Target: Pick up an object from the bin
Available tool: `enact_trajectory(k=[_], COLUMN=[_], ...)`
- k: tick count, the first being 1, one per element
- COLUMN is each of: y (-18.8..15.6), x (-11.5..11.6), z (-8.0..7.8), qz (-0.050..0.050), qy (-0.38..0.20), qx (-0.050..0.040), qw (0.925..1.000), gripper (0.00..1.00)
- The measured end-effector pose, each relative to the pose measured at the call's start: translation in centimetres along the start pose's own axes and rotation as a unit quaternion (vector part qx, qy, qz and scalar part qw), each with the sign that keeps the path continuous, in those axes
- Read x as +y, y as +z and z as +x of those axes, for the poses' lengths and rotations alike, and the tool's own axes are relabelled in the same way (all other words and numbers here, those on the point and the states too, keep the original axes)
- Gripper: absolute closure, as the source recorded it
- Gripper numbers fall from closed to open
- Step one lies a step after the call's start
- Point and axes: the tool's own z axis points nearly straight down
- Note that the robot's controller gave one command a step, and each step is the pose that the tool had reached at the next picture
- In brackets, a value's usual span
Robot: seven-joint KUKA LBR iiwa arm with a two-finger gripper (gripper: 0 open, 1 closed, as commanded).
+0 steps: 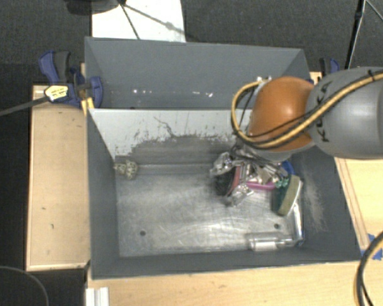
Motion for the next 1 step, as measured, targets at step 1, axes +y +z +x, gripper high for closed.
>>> enact_trajectory(k=[1], y=[-14.23], x=[1.80], z=[1.63], qz=[0.005], qy=[0.003], qx=[-0.0037], qw=[1.0000], gripper=[1.00])
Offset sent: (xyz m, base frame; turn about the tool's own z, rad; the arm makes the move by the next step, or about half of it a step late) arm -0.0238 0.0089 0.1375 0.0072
